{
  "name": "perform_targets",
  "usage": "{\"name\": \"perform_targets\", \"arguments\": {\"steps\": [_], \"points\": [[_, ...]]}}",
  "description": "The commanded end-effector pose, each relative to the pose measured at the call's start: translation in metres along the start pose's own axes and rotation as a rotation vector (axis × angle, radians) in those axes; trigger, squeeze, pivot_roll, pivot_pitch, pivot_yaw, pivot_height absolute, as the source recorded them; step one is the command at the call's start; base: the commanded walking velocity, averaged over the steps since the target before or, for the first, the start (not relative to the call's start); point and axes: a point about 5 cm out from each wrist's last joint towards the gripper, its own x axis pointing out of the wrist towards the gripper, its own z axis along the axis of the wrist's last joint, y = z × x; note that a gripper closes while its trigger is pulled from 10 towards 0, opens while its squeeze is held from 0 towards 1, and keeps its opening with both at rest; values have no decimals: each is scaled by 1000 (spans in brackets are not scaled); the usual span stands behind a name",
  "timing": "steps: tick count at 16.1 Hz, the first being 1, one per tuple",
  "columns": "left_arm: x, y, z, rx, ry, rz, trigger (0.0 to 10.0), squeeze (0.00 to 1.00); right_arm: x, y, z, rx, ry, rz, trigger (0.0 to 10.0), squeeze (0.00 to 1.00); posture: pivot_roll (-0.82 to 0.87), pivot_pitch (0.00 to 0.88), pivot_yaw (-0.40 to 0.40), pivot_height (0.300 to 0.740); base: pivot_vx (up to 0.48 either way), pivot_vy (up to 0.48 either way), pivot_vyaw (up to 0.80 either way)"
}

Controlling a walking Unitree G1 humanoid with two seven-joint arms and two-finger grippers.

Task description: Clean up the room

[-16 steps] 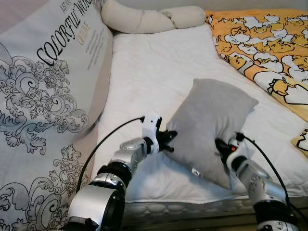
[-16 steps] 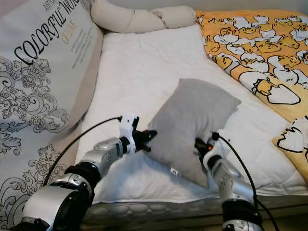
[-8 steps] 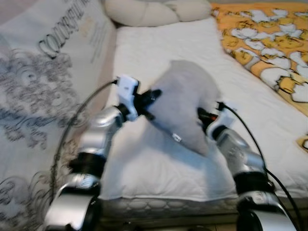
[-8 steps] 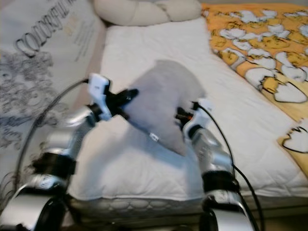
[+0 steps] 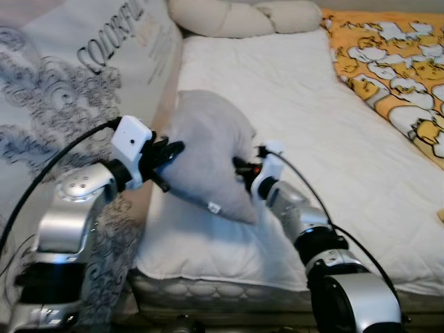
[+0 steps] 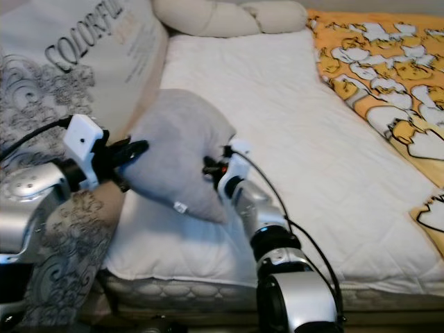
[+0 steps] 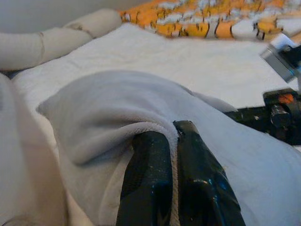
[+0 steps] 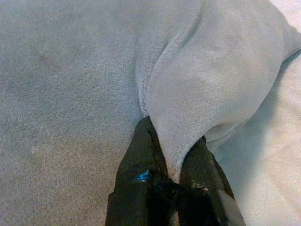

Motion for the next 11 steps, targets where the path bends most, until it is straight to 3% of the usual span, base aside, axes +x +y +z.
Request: {"name": "perform_targets", "arguments": {"steps": [1,4,6,9,11], "points": [[-4,-5,7,48,4,-26,0,0,6,9,5,-37,-15,38,0,0,32,0,35,740,0,0,0],[-17,-9,4,87,61,-10,0,0,11,20,-8,-67,38,57,0,0,58,0,20,740,0,0,0],[-31,-4,12,136,89,45,0,0,13,32,-15,-73,45,119,0,0,84,0,7,740,0,0,0],[-39,5,20,173,79,116,0,0,14,34,-18,-76,43,124,0,0,108,0,-6,740,0,0,0],[-49,-2,8,183,166,82,0,0,9,28,-36,-140,134,76,0,0,126,0,-14,740,0,0,0]]}}
